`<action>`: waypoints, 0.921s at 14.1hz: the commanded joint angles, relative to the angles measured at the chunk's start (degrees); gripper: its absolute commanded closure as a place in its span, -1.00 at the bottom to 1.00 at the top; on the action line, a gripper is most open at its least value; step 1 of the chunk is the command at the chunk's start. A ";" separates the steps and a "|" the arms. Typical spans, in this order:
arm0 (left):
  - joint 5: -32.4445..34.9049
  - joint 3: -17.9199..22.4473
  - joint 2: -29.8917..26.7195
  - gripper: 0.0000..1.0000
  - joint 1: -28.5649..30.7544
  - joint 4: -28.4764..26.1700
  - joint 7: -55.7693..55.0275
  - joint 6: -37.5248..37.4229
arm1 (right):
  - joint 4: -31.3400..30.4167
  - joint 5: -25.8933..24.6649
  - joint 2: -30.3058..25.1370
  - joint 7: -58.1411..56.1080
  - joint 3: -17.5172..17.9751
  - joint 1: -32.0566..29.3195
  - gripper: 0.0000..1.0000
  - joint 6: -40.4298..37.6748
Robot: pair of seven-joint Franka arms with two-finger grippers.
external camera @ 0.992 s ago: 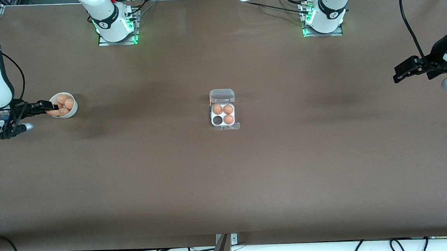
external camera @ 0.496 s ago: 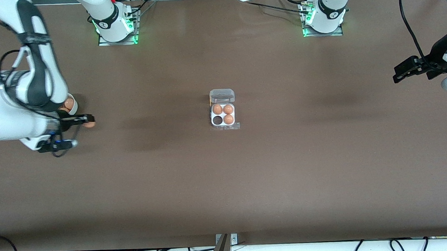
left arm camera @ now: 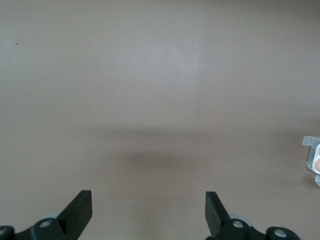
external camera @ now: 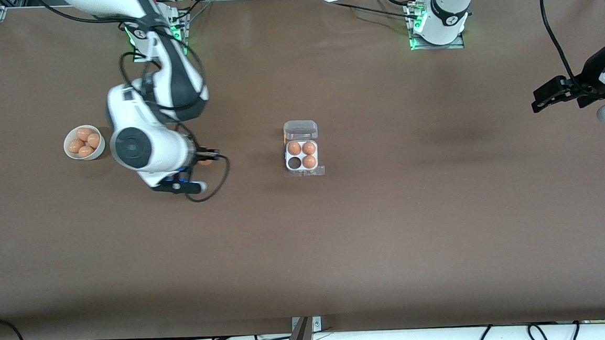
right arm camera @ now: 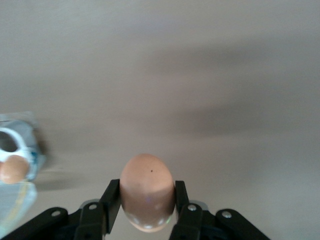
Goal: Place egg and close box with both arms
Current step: 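Carry the egg with the right gripper to the egg box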
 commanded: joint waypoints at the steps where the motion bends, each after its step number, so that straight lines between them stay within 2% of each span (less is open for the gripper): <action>1: 1.06 -0.06 0.42 -1.00 -0.08 1.30 1.20 -1.18 | 8.99 3.27 7.21 5.98 -0.90 3.76 0.29 -1.07; 6: 1.06 -0.06 0.42 -1.00 -0.08 1.30 1.20 -1.18 | 17.53 3.98 13.90 12.49 4.45 4.65 0.29 2.08; 13: 1.06 -0.06 0.42 -1.00 -0.08 1.30 1.20 -1.18 | 18.07 4.94 17.68 13.65 8.94 4.56 0.29 11.22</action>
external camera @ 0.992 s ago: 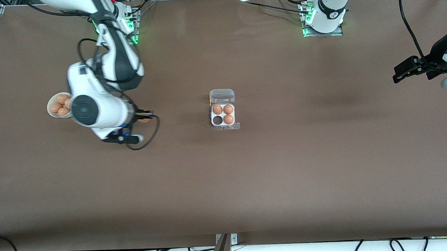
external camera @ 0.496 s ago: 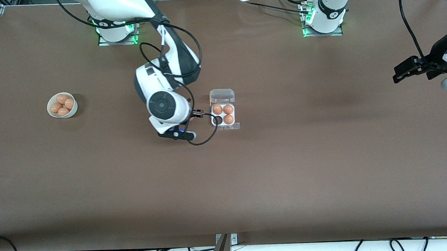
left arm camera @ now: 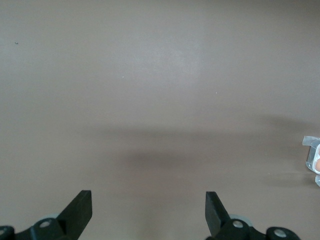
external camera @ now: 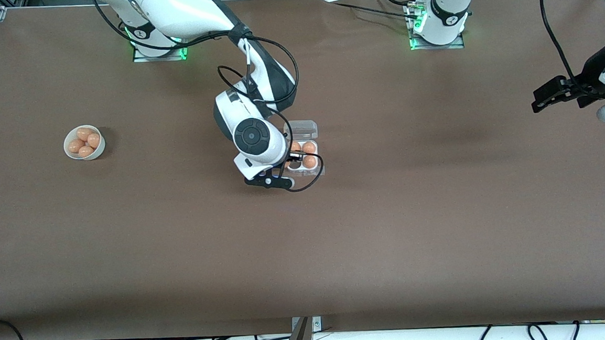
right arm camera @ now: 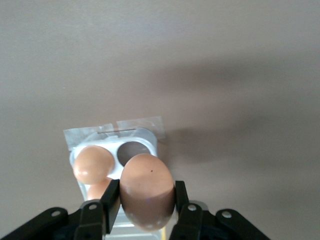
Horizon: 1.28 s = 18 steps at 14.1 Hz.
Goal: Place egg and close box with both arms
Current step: 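Carry the egg with the right gripper to the egg box, then lower the egg into the empty box cup and open the right gripper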
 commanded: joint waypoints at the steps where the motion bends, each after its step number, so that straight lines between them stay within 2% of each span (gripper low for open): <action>1: 1.06 -0.06 0.41 -1.00 -0.17 1.31 1.11 -1.18 | 2.21 1.34 2.29 0.66 1.76 -0.67 0.29 2.09; 12: 1.06 -0.06 0.41 -1.00 -0.17 1.22 1.11 -1.18 | 1.95 4.15 3.26 1.27 3.00 -0.67 0.23 1.48; 13: 1.06 -0.06 0.49 -1.00 -0.17 1.22 1.11 -1.18 | 1.95 4.15 3.52 1.27 3.00 -0.67 0.16 1.39; 14: 1.06 -0.06 0.41 -1.00 -0.17 1.22 1.11 -1.18 | 1.86 4.06 3.61 1.19 3.00 -0.67 0.00 1.48; 15: 1.06 -0.06 0.49 -1.00 -0.17 1.22 1.11 -1.18 | 1.95 3.97 3.96 1.10 3.00 -0.76 -0.27 1.48; 18: 1.06 -0.06 0.50 -1.00 -0.17 1.13 1.11 -1.18 | 2.04 3.89 4.05 1.10 2.91 -0.94 -0.71 1.48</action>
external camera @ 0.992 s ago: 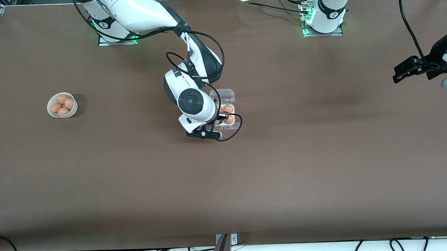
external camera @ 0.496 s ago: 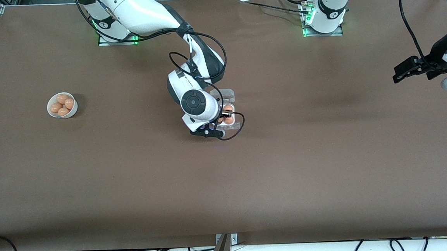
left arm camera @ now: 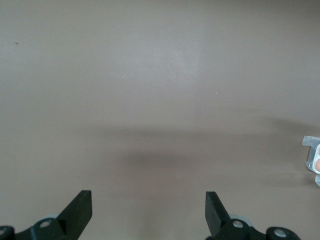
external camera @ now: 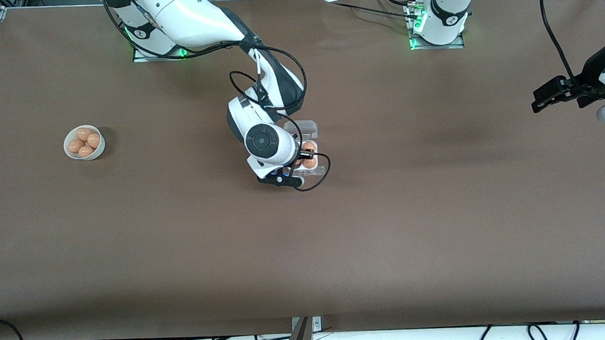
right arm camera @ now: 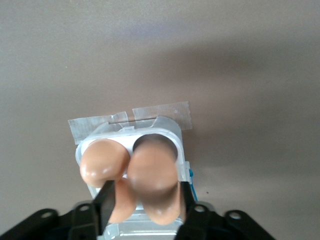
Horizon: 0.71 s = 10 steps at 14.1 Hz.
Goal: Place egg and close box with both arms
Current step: 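Lower the egg into the empty box cup and open the right gripper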
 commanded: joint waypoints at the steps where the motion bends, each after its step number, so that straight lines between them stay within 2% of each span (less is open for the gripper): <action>1: 1.06 -0.06 0.47 -1.00 -0.17 1.13 1.11 -1.10 | 1.84 0.81 0.80 0.66 0.58 -0.98 -0.74 -0.68; 2: 1.06 -0.06 0.47 -1.00 -0.17 1.13 1.11 -1.10 | 1.84 0.81 0.80 0.66 0.58 -0.98 -0.80 -0.59; 4: 1.06 -0.06 0.64 -1.00 -0.17 1.22 1.02 -1.10 | 2.02 0.72 0.45 0.49 0.31 -1.33 -0.80 -0.59; 5: 1.06 -0.06 0.73 -1.00 -0.26 1.22 0.94 -1.10 | 2.02 0.72 0.19 0.58 -0.04 -1.42 -0.92 -0.59; 6: 0.97 -0.06 0.73 -1.00 -0.26 1.22 0.94 -1.10 | 2.02 0.63 -0.34 0.40 -1.17 -1.42 -1.00 -0.41; 10: 0.36 -0.14 0.82 -1.00 -1.22 1.22 0.15 -1.27 | 2.37 1.07 -1.65 -2.31 -7.67 -2.99 -1.00 -0.67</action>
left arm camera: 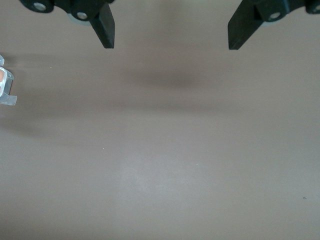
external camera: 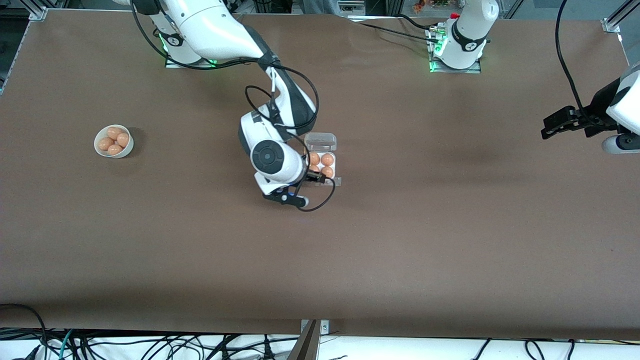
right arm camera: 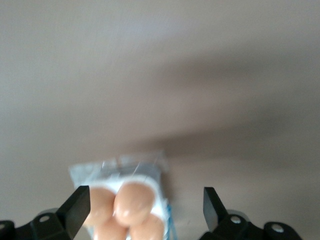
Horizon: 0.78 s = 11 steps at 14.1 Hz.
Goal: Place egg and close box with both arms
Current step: 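Withdraw the right gripper while the left gripper reaches toward the box lid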
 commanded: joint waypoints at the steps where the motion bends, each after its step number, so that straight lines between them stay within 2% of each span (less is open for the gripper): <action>1: 0.27 -0.09 0.72 -1.00 -1.95 1.13 -0.11 -1.23 | 0.26 0.98 -2.52 -4.36 -2.16 -2.89 -1.00 -0.95; 3: 0.01 -0.53 1.25 -1.00 -4.85 1.13 -3.35 -1.58 | -0.53 0.63 -4.37 -6.75 -4.60 -4.57 -1.00 -2.43; 5: -1.48 -0.71 2.56 -1.00 -8.62 1.13 -9.05 -1.93 | -0.53 0.63 -5.16 -9.03 -10.31 -4.66 -1.00 -6.82; 6: -1.66 -0.80 3.35 -0.94 -10.82 1.22 -11.69 -2.02 | -0.53 0.72 -5.17 -12.70 -13.64 -4.66 -1.00 -9.19; 8: -4.37 -0.80 4.76 -0.69 -13.81 1.39 -16.26 -1.93 | -0.53 0.63 -5.26 -21.91 -19.88 -4.83 -1.00 -14.55; 10: -7.53 -0.88 5.37 -0.44 -16.36 1.48 -20.75 -1.93 | -0.88 0.54 -4.99 -30.28 -25.60 -3.70 -1.00 -16.24; 11: -9.03 -0.88 6.07 -0.17 -17.33 1.48 -22.42 -1.93 | -0.97 0.45 -4.91 -33.10 -27.89 -3.17 -1.00 -16.24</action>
